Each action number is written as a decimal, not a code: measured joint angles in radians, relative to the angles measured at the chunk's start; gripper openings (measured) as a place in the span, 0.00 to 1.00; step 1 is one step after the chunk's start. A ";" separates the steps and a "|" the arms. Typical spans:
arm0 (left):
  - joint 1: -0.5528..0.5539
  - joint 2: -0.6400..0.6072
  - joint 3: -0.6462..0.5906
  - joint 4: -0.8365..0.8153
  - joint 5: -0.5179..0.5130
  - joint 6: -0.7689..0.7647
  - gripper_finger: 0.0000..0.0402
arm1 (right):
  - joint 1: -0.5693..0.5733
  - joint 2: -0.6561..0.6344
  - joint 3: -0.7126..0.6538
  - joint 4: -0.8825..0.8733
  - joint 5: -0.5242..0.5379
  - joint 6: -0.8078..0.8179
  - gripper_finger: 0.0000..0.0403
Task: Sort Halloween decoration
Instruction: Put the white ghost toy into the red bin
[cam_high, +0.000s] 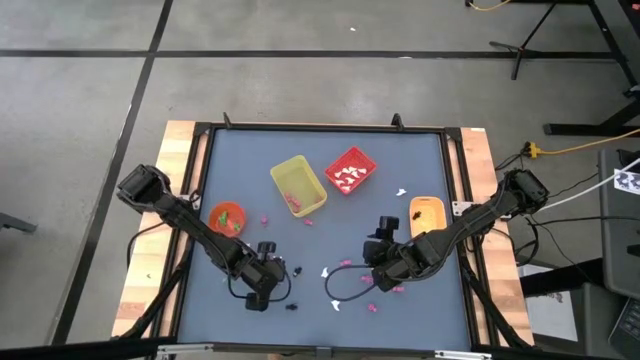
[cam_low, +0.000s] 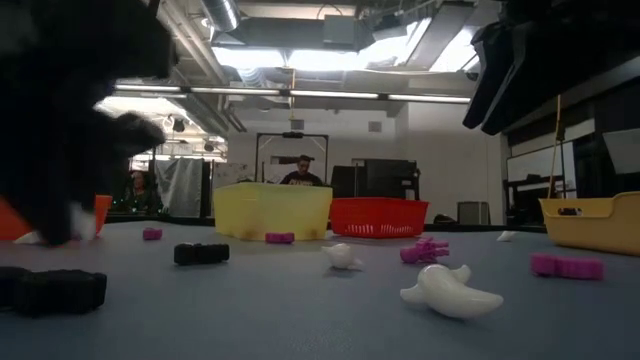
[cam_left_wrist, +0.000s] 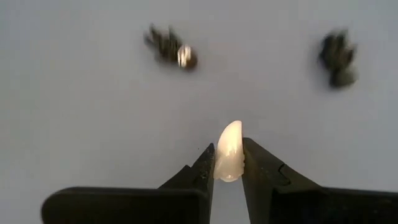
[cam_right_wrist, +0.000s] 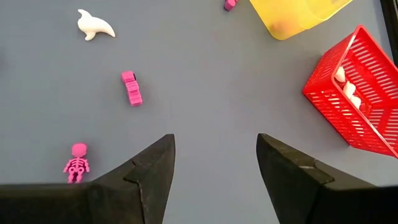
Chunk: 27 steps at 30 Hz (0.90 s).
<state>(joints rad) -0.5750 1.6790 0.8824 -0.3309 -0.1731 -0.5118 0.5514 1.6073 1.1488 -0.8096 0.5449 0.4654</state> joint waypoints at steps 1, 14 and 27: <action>0.005 -0.002 0.011 0.001 -0.001 0.000 0.10 | 0.000 0.000 0.000 -0.001 0.000 0.000 0.56; 0.153 -0.003 0.187 0.012 -0.170 0.238 0.10 | 0.000 0.000 0.000 -0.057 0.000 -0.006 0.56; 0.491 0.011 0.232 0.475 -0.250 0.625 0.10 | 0.000 0.000 0.000 -0.119 -0.041 -0.060 0.56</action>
<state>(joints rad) -0.0836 1.6902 1.1141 0.1445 -0.4227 0.1135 0.5514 1.6077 1.1488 -0.9291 0.5044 0.4052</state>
